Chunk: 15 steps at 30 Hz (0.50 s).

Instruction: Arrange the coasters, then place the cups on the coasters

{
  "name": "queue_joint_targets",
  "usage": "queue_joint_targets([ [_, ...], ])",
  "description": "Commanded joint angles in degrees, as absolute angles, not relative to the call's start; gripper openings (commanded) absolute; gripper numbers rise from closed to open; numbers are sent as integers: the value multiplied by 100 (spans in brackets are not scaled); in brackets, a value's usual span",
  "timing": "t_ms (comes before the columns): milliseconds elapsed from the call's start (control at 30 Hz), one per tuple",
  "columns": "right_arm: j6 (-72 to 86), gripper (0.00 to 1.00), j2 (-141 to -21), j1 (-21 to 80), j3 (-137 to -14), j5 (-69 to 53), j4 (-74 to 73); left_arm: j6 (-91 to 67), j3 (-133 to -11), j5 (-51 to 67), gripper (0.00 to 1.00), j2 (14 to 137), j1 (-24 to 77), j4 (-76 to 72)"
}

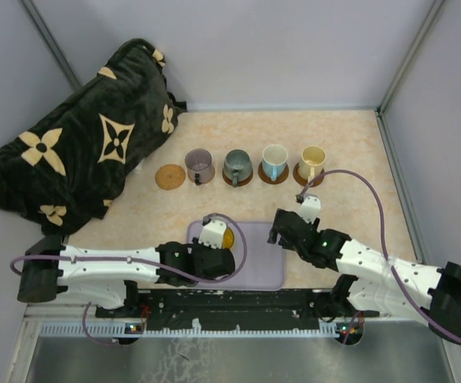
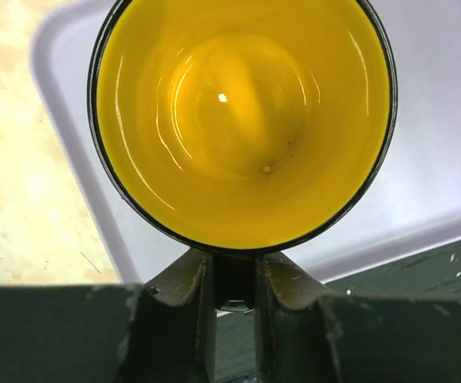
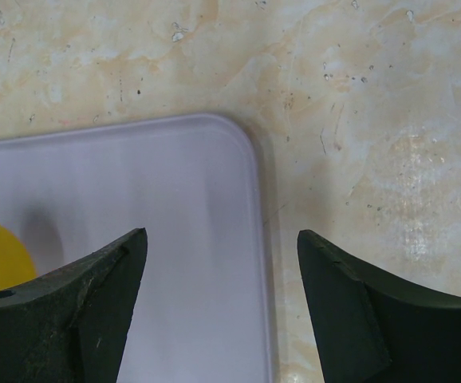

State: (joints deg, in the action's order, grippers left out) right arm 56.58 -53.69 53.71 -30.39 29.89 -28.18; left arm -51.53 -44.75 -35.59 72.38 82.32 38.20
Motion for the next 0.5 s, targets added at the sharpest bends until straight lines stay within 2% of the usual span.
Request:
queue_joint_targets([
  [0,5721,76,-5379,5344,-2964,3208,-2683,-5048,-4911,-4423,0,6870,8050,3831],
  [133,5739,76,-5379,5349,-2936,3219,-2660,-4789,-4856,-4477,0,6576,7576,3745],
  [467,5744,77,-5334,5349,-2928,3270,-2691,-3297,-4262,-4071,0,5708,5424,2689],
])
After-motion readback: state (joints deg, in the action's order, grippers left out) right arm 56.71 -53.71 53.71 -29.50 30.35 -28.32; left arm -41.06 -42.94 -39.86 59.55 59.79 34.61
